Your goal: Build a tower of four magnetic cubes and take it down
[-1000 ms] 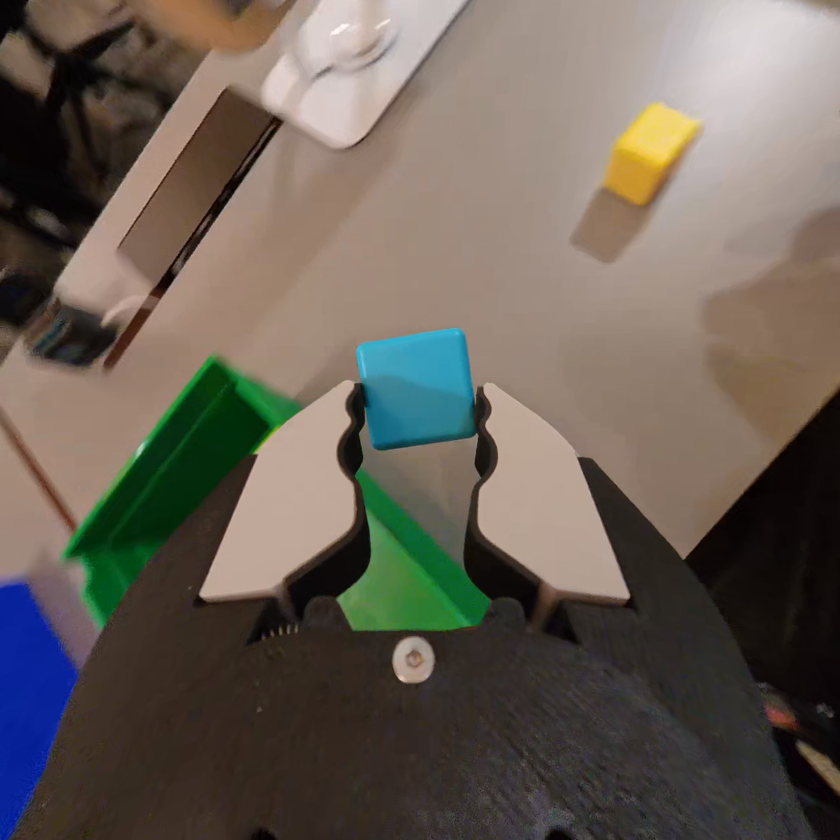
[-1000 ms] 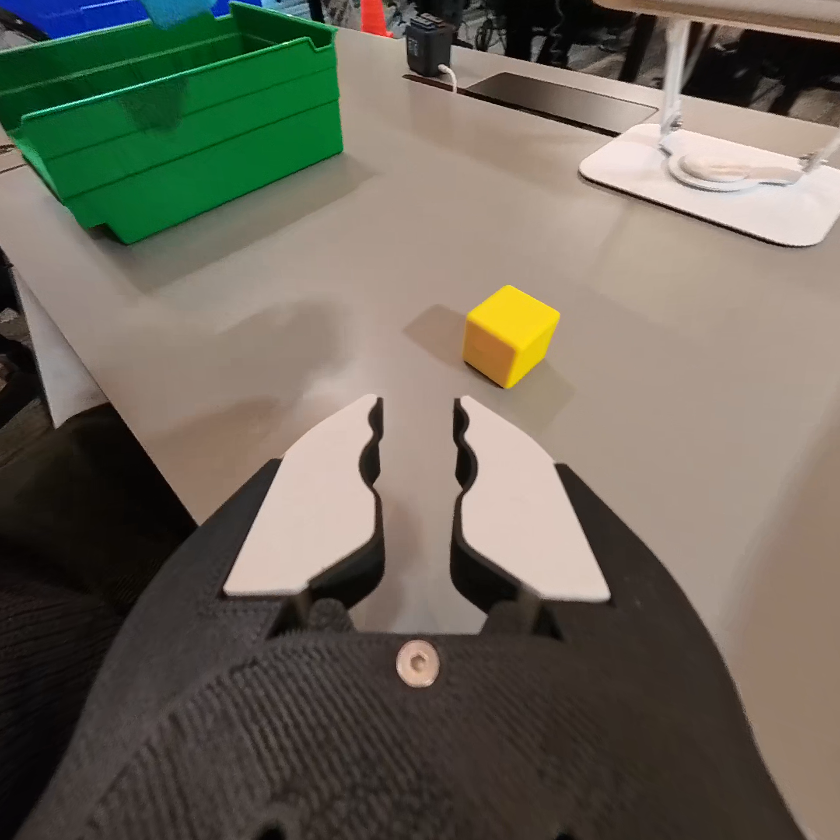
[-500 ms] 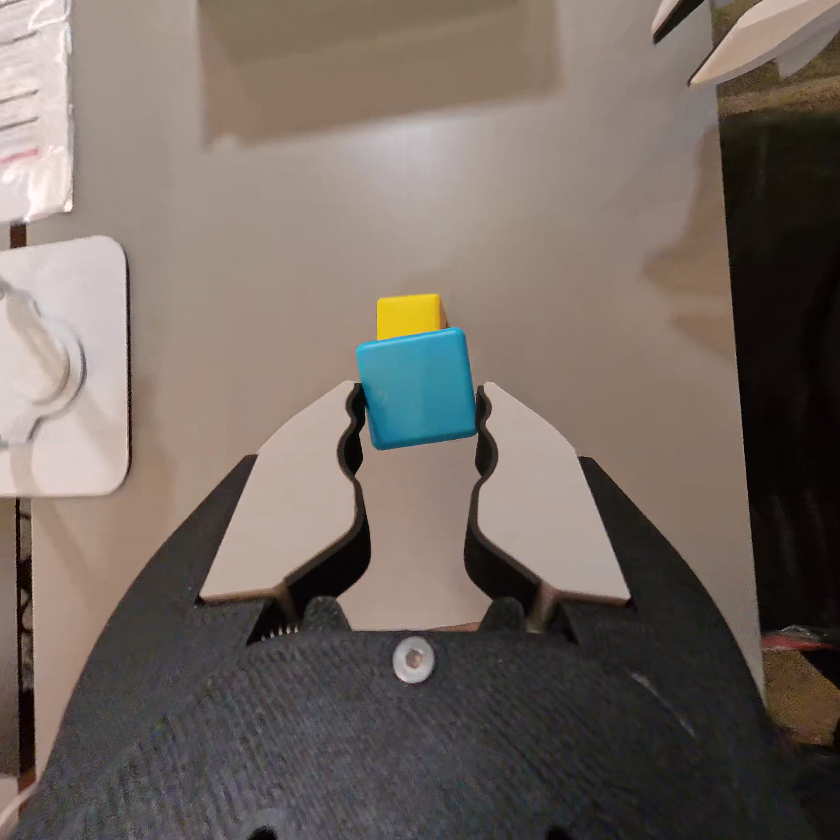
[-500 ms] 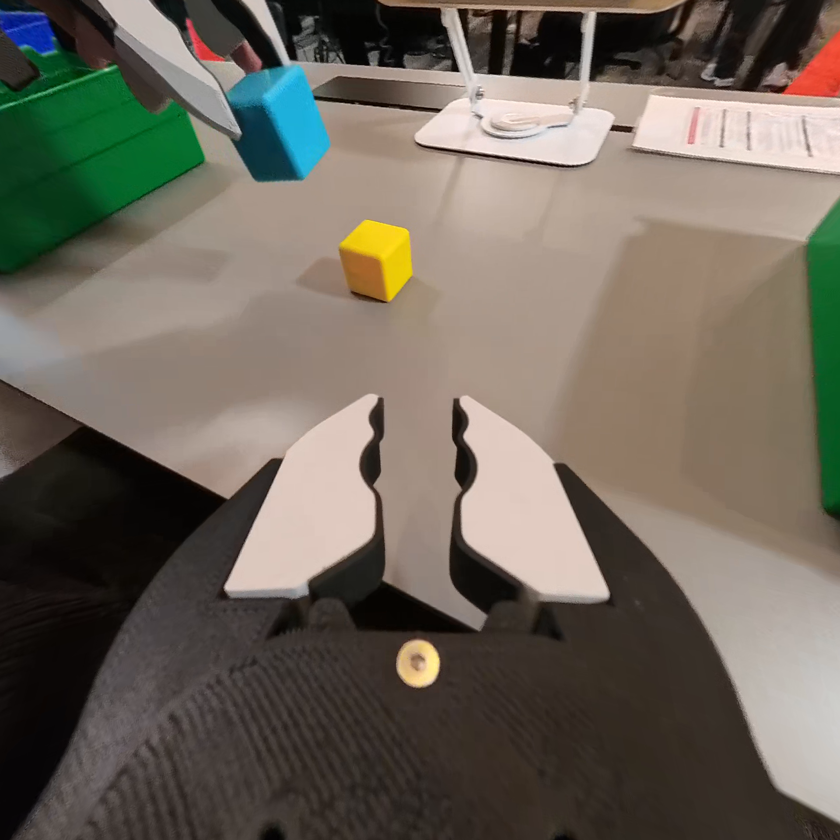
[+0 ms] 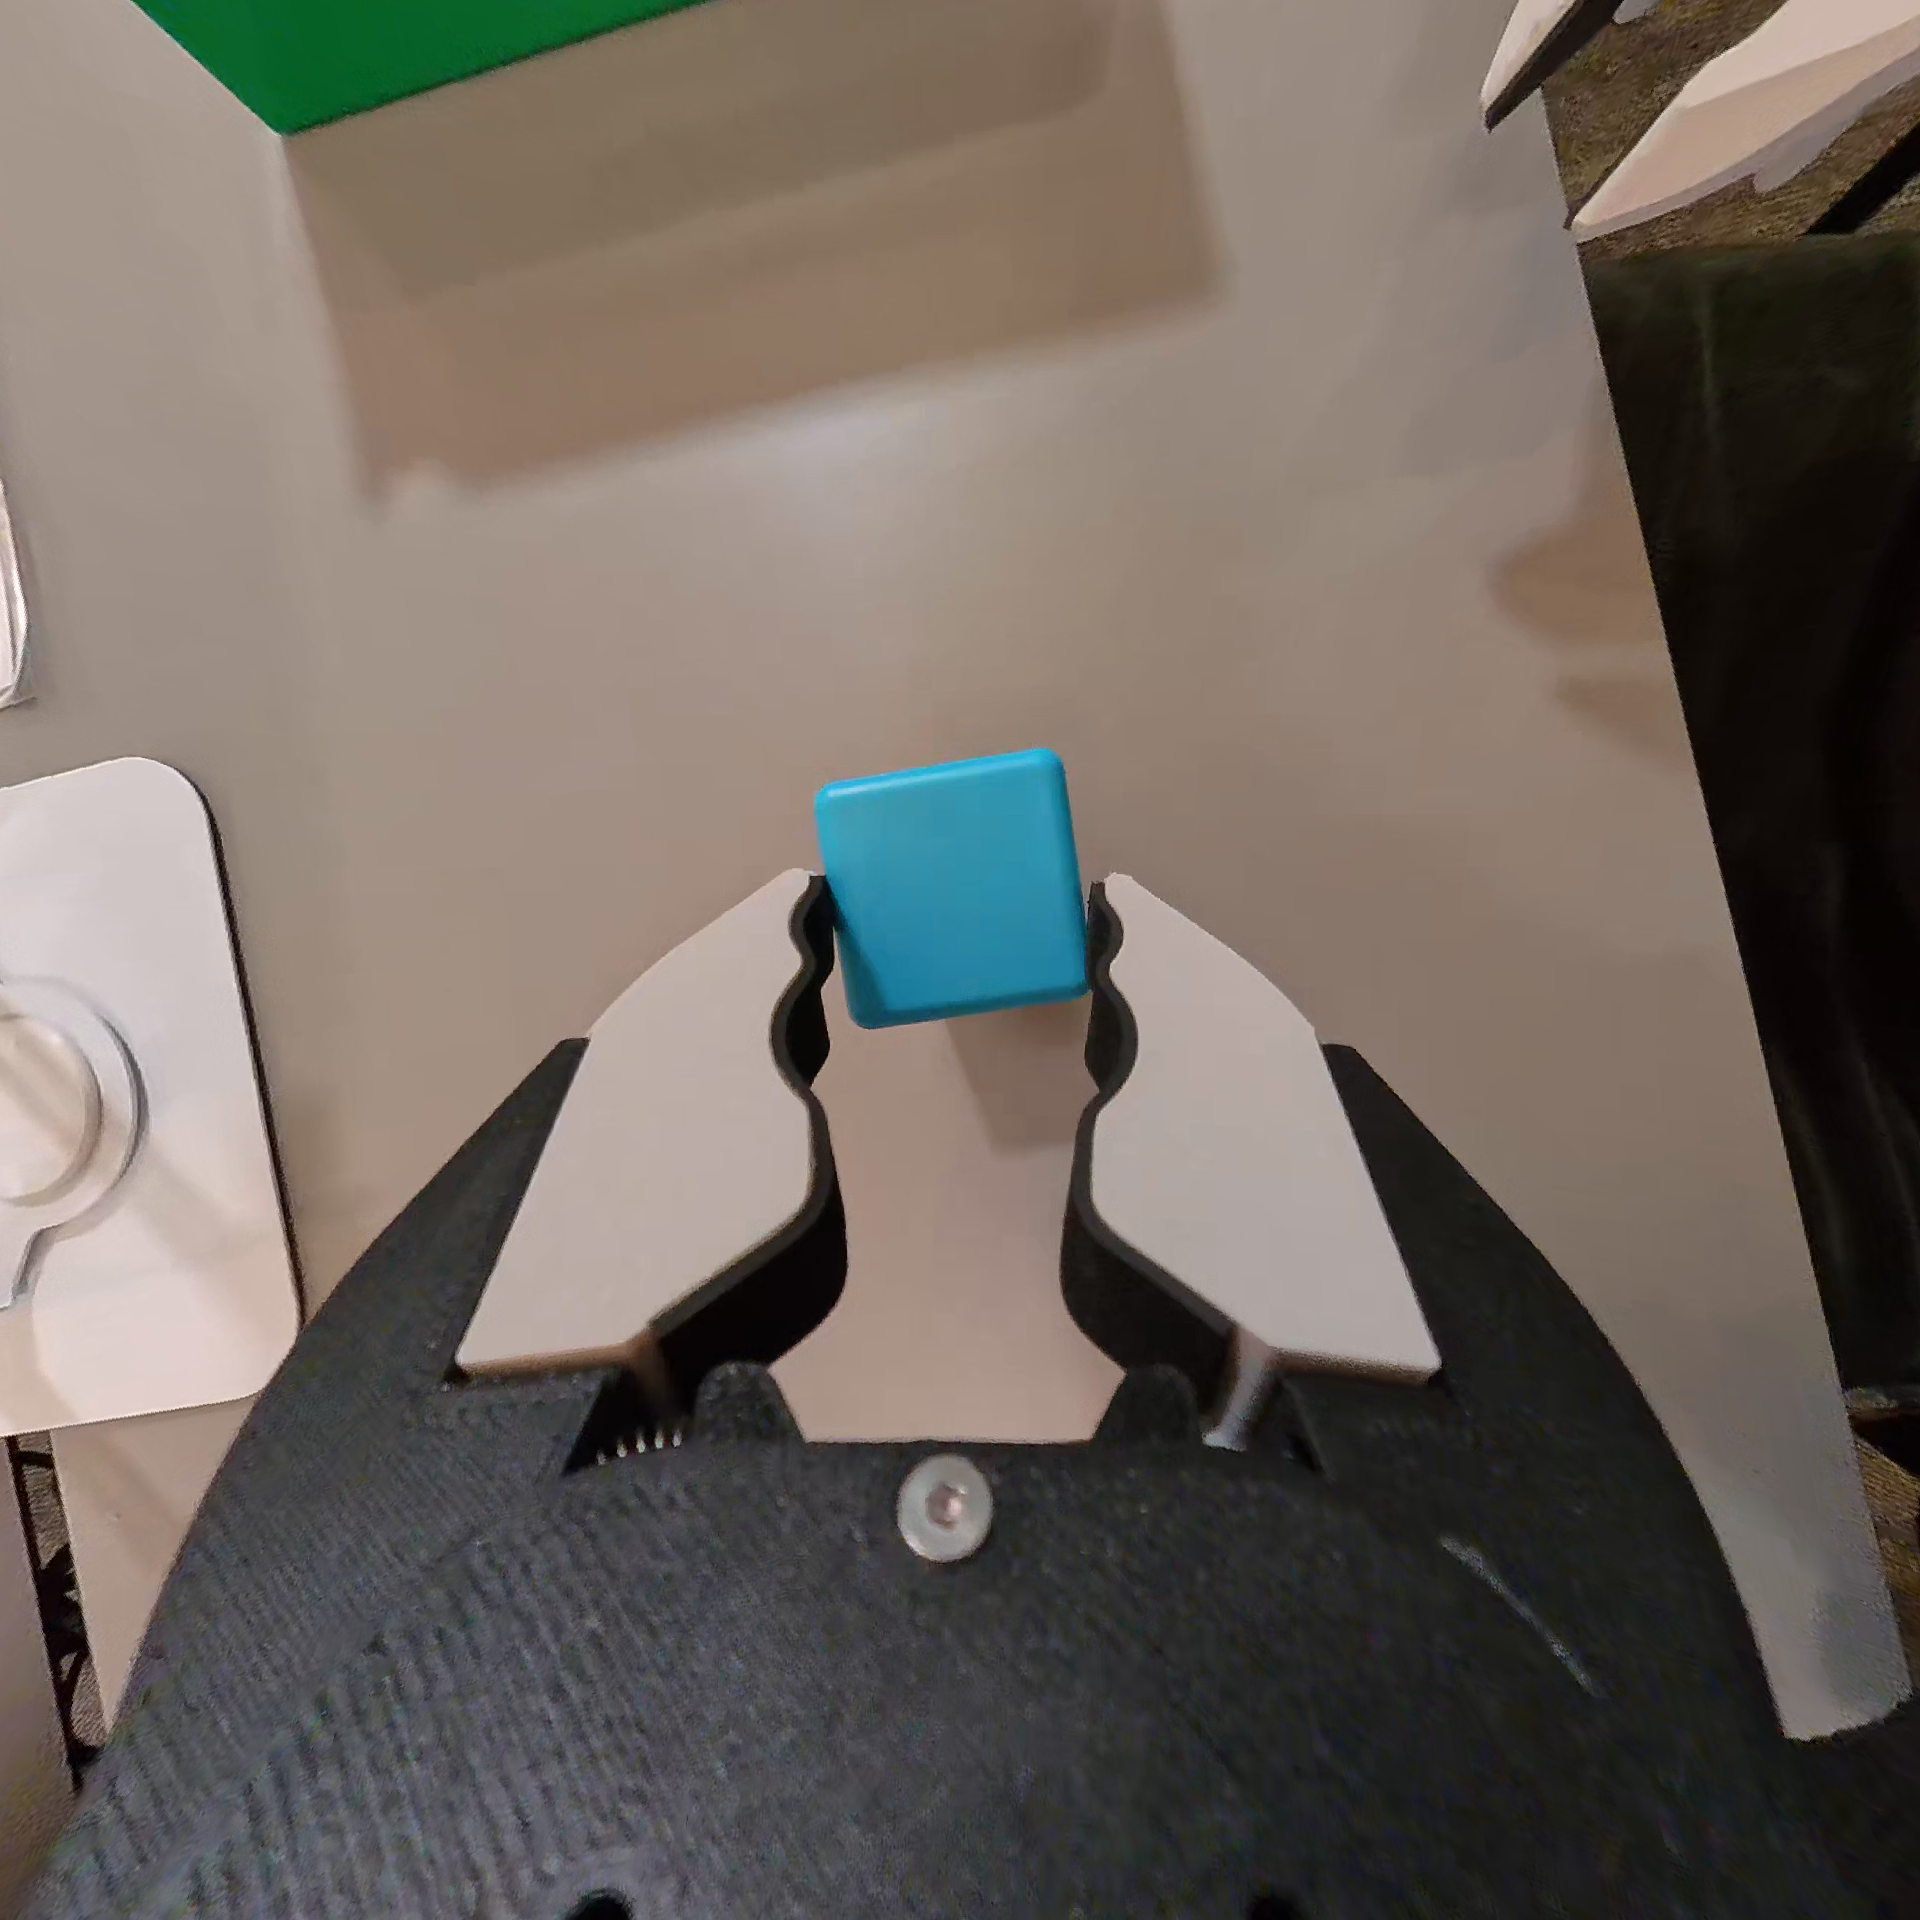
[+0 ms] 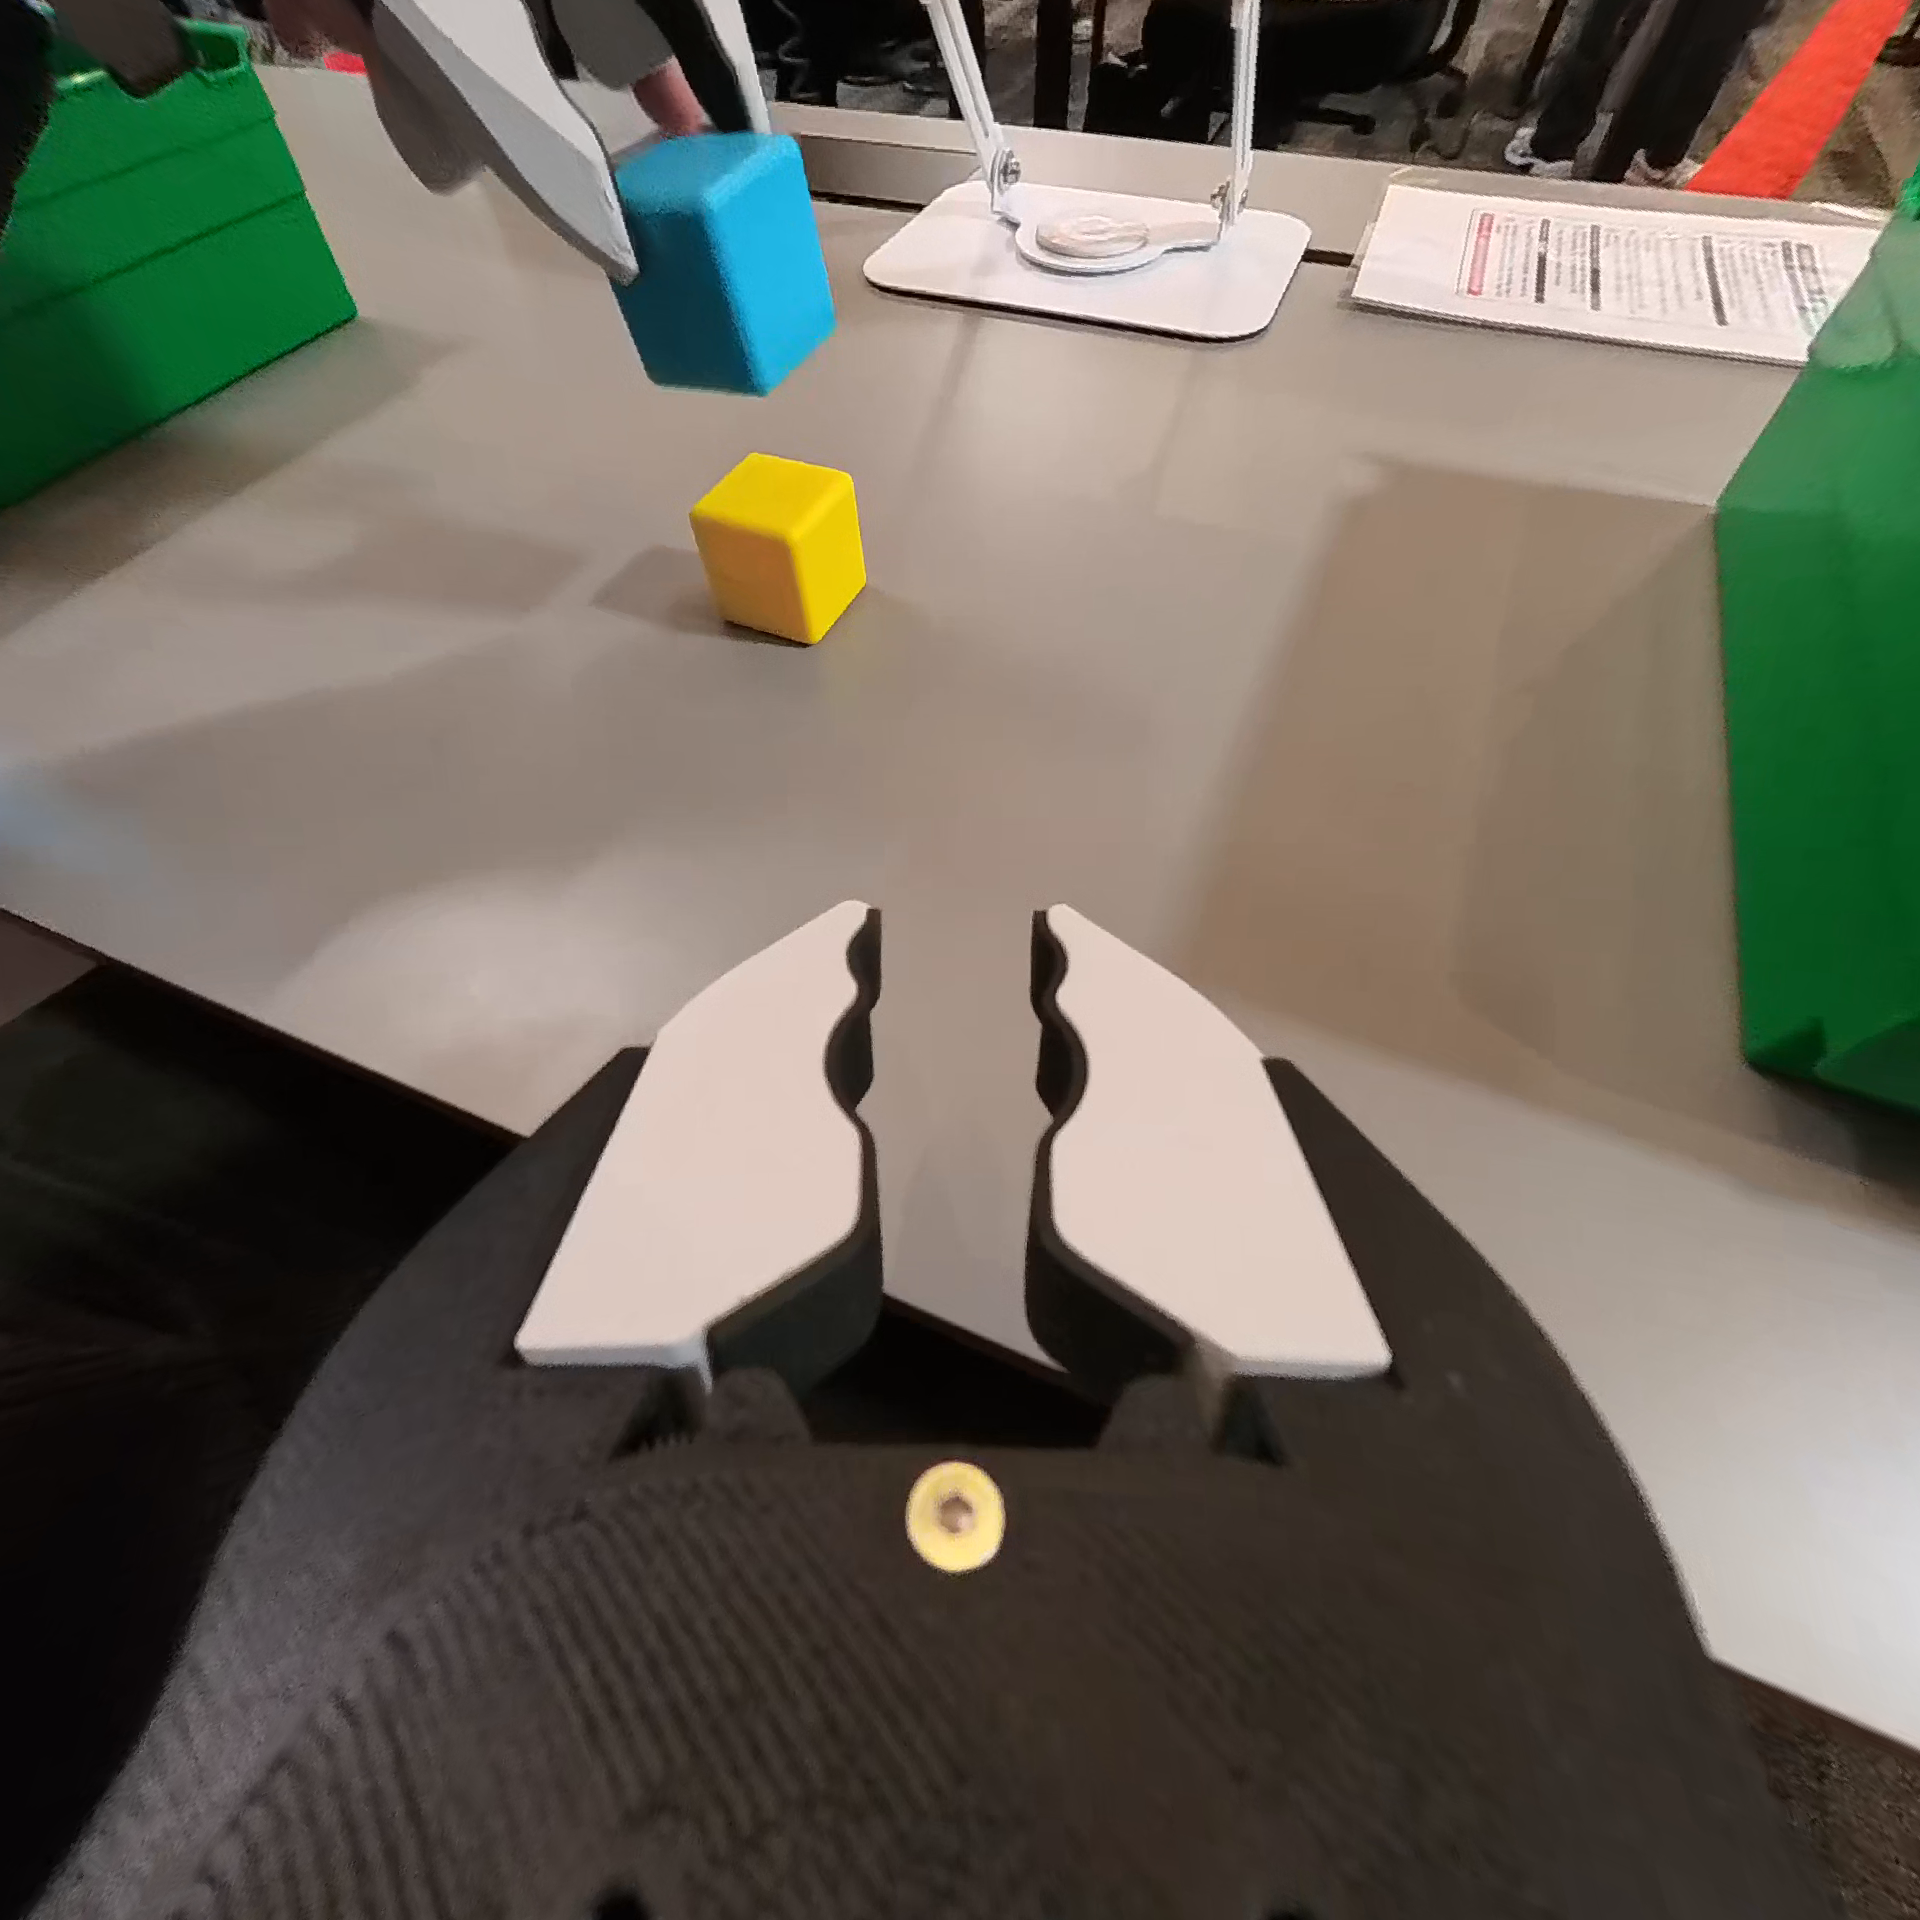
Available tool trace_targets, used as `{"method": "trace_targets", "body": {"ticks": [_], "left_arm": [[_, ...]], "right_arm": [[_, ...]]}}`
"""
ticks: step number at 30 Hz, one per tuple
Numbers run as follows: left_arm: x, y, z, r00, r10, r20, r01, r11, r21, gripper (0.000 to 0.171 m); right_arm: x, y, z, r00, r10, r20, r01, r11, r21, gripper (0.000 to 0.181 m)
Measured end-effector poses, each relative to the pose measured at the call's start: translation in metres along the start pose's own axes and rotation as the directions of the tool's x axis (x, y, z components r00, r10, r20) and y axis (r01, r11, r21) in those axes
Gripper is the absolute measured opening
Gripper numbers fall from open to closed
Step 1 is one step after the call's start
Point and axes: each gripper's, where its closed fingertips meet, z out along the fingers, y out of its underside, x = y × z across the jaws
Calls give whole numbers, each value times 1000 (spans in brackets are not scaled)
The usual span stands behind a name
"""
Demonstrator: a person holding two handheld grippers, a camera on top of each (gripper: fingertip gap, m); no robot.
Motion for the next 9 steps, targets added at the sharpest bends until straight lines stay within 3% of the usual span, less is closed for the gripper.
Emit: {"method": "trace_targets", "body": {"ticks": [9], "left_arm": [[9, 12, 14, 1000, 13, -25, -14, 999, -51, 50]], "right_arm": [[-8, -1, 8, 999, -26, 30, 26, 1000, -14, 28]]}}
